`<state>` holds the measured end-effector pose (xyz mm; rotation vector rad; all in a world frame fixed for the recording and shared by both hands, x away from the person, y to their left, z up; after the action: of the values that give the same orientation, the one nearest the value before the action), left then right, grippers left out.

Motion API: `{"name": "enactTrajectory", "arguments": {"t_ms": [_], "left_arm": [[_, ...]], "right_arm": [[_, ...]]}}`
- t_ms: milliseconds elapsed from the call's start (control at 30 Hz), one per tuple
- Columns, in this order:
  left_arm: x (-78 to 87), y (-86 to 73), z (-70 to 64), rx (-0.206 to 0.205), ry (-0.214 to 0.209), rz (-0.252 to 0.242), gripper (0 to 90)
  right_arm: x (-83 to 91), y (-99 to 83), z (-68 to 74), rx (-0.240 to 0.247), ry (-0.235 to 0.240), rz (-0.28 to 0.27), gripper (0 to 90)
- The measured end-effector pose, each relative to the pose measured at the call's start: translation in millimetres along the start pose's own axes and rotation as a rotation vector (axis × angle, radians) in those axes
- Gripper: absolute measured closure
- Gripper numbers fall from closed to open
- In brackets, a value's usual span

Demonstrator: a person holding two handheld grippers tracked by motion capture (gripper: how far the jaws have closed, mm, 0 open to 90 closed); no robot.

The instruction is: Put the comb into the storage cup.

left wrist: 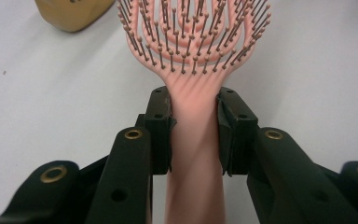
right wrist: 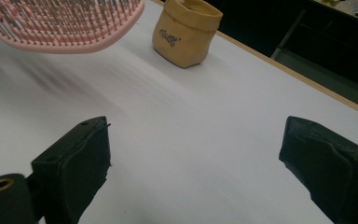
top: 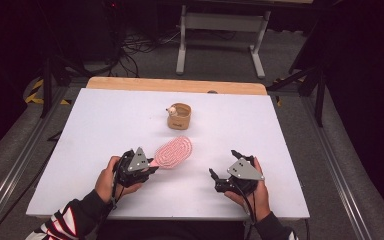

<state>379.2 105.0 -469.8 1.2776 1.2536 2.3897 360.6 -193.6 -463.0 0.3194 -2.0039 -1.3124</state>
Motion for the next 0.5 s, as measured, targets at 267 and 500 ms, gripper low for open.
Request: {"name": "enactTrajectory", "arguments": {"t_ms": [267, 500], "left_arm": [[6.0, 0.9, 6.4, 0.044, 0.069, -0.101, 69.7], [11.0, 3.0, 7.4, 0.075, 0.093, -0.172, 69.7]], "right_arm": [[-5.7, 22.9, 5.5, -0.075, 0.059, -0.076, 7.2], [-11.5, 48.5, 12.5, -0.111, 0.112, -0.150, 6.6]]}}
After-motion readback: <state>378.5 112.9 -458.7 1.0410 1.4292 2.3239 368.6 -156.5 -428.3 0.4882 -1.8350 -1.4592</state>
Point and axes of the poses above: each handheld gripper's, and its own axes: x roughly backward along the jaws, y roughly out of its top, z roughly to its left, the point moved 4 cm from there along -x, roughly forward along the jaws, and after that the axes turned 9 degrees about y, right-handed, at the moved point
